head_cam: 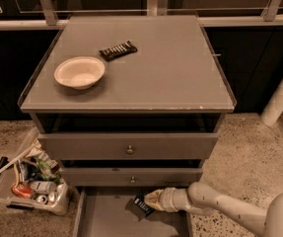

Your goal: Place rxbar blueberry into bottom drawer

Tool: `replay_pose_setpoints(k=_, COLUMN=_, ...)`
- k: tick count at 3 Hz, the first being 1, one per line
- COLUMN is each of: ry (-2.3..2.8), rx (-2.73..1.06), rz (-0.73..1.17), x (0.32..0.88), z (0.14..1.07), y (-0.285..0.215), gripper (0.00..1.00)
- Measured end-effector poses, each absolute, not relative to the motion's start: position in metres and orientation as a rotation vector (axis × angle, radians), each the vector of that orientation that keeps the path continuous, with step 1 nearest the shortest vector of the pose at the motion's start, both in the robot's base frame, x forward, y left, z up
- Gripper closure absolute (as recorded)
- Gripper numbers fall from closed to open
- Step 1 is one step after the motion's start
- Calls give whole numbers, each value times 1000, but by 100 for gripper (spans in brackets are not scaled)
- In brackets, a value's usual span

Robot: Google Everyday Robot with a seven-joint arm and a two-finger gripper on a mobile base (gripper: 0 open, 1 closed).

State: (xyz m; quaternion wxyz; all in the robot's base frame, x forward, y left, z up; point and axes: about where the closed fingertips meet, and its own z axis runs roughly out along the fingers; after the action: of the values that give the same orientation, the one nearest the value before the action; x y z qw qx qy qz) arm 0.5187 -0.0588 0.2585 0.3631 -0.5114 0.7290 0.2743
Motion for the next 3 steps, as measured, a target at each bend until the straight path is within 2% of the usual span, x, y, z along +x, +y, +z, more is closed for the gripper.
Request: replay_pose_setpoints(k=3, ry=1858, rx=-1344, rz=816, x=492, z=260, y=-32, gripper=100)
